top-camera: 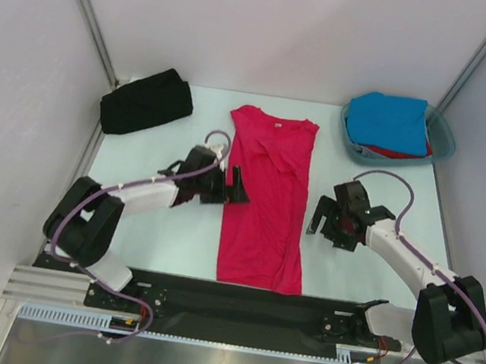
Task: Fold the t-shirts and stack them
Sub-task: Fold the tshirt
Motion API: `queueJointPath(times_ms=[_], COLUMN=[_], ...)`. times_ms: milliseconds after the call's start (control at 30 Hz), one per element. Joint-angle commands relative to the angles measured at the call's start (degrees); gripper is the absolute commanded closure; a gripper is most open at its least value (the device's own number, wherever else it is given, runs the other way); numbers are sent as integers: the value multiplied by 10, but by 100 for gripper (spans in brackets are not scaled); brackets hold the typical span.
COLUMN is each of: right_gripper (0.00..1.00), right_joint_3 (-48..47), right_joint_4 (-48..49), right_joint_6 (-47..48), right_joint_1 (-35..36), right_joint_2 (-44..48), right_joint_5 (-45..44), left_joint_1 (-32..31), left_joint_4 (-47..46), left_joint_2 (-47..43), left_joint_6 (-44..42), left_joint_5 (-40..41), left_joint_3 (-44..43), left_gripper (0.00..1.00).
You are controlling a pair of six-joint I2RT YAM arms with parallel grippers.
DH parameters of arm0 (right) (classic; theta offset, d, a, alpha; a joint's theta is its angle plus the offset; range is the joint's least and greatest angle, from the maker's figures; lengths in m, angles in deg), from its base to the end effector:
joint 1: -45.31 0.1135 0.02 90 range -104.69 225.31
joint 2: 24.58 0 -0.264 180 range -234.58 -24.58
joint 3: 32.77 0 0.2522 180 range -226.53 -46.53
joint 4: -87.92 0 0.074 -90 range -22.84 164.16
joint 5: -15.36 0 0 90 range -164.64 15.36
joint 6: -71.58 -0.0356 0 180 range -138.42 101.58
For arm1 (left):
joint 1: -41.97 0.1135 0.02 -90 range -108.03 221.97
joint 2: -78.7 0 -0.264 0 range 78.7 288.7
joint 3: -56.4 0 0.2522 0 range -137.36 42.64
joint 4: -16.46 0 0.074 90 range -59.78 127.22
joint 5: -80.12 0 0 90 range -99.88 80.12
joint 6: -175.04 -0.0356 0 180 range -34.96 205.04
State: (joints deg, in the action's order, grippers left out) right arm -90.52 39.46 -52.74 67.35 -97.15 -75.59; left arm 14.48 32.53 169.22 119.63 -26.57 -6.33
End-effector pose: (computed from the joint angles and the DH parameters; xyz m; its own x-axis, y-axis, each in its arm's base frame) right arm 0.2171 0.0873 0.2030 -0.8914 0.2473 -0.3797 0.1626 0.9567 0.2413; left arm 0.2822 -0.1584 0.1850 -0.8613 -0.1648 -0.4806 0.1663 0.8024 -0.5732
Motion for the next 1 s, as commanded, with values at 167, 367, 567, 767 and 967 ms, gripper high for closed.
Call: queueJointPath(times_ms=[167,367,567,767,967], right_gripper=[19,22,16,16,17], right_joint_3=[97,103,103,130,131], right_joint_4=[-33,-34,-42,-49,-50], right_joint_6=[-73,-110,-131,-173,-188], right_joint_1=[33,50,74,124,157], right_joint_2=[127,201,182,199,187], right_joint_5=[62,10,35,33,18], left_joint_1=[-78,-92,-95,-122,-153], left_joint_4=[24,89,87,104,117], left_joint_2=[-186,-232,-234,-276,-300], left_joint_6=[66,45,69,89,108], left_joint_5=[34,91,53,28,11], left_joint_3=[206,209,227,258,277], left_gripper=[0,0,0,0,1])
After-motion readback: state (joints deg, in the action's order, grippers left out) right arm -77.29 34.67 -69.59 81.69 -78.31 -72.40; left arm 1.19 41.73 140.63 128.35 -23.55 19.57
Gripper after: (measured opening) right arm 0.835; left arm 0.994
